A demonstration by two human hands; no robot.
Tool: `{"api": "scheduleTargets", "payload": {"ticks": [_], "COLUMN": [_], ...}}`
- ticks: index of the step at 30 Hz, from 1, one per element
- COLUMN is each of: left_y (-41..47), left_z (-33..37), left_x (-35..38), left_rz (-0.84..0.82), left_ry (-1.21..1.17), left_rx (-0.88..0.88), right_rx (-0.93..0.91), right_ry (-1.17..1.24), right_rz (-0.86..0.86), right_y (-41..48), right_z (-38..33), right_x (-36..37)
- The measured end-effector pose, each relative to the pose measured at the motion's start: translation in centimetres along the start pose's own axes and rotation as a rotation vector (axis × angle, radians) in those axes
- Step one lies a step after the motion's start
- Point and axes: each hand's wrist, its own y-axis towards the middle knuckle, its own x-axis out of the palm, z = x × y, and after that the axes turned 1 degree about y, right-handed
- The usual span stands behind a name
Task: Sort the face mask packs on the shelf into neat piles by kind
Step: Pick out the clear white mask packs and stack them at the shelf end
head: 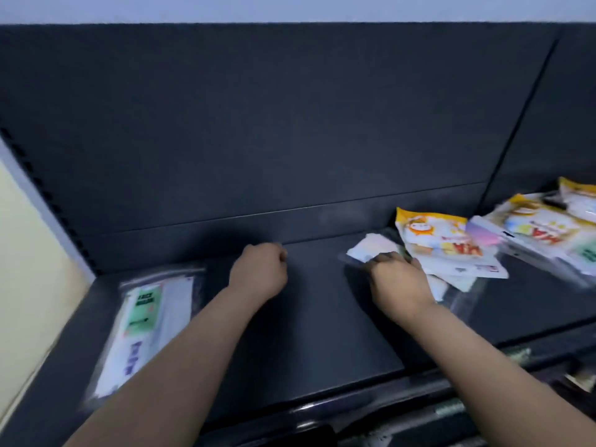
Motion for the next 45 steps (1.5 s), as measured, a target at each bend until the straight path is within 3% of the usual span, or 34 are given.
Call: {"api": "scheduleTargets", "payload": {"ticks": [5, 13, 15, 19, 22, 26, 29, 33, 37, 42, 45], "left_y": [1.5, 2.9, 2.9, 2.6, 2.2, 1.1, 1.3, 2.3, 2.5, 1.4, 0.9], "left_z": [8.3, 15.6, 16.0, 15.9, 16.5, 16.3, 15.8, 14.5, 12.0, 10.6, 9.8], "left_x": [3.3, 8.3, 9.2, 9.5, 8.2, 6.4, 5.0, 3.5, 3.6, 2.9, 2.8], "left_rz": [-0.104, -0.337, -0.388, -0.326, -0.322, -0.393, -0.426, -0.308, -0.491, -0.521, -0.465], "left_ry": [-0.049, 0.165, 0.171, 0.208, 0.333, 0.582, 0.683, 0.406, 0.299, 0.292, 0.158], "left_rx": [0.162, 0.392, 0.369, 0.332, 0.264, 0.109, -0.003, -0.058, -0.128, -0.185, -0.239], "right_rx": [0.071, 0.030, 0.043, 0.086, 0.095, -0.071, -0.172, -0.278, -0.325, -0.303, -0.332], "right_ry": [-0.002, 0.208, 0.224, 0.226, 0.246, 0.266, 0.269, 0.261, 0.198, 0.066, 0.152], "right_rz": [0.012, -0.145, -0.176, -0.207, -0.114, 0.076, 0.105, 0.110, 0.097, -0.091, 0.030], "right_y": [-0.8, -0.3, -0.1, 0.8, 1.3, 1.9, 2.5, 2.9, 2.7, 2.8, 2.7], "right_z": [7.2, 13.6, 14.7, 16.5, 16.4, 14.7, 13.4, 12.5, 12.4, 10.6, 9.7], "right_x": [0.4, 2.0, 2.4, 3.1, 3.2, 3.1, 3.3, 3.5, 3.7, 4.0, 3.9]}}
